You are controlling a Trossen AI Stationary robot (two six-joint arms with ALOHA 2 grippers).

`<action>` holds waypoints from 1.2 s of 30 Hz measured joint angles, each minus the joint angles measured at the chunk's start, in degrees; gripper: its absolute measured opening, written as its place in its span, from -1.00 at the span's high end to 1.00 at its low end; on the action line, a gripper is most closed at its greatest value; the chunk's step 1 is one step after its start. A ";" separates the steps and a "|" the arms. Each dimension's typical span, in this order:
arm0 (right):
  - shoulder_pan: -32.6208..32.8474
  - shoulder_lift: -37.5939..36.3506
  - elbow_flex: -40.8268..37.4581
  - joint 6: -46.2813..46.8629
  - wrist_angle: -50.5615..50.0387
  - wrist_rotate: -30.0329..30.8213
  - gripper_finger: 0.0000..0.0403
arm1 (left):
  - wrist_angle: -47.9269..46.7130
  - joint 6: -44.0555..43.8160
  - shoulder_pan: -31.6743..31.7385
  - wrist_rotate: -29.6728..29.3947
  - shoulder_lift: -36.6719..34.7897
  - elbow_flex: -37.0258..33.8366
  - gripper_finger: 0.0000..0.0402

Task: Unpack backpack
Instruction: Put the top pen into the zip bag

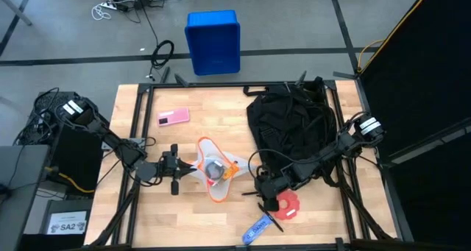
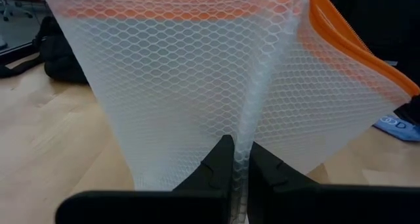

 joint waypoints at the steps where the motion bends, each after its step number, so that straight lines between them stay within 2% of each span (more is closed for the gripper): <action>1: 0.17 0.00 0.00 0.40 -0.67 1.12 0.05 | -0.02 -0.05 0.01 0.00 0.00 0.00 1.00; 7: 0.27 0.00 0.00 2.43 -3.53 2.36 0.13 | -0.07 -0.12 0.00 -0.02 0.00 0.00 1.00; 18: 0.54 0.00 0.00 2.71 0.32 -3.52 0.04 | -0.08 -0.73 0.00 -0.02 0.00 0.00 1.00; 26: 1.07 5.04 0.38 4.63 -3.19 0.67 0.08 | -0.35 -1.21 0.00 0.28 0.00 -0.02 1.00; 31: 0.57 5.77 0.46 3.74 -2.73 1.08 0.28 | -0.20 -1.25 0.00 0.33 -0.01 -0.02 1.00; 36: -0.14 5.61 0.29 -0.32 -1.04 1.04 0.75 | -0.17 -1.28 0.00 0.37 0.00 -0.02 1.00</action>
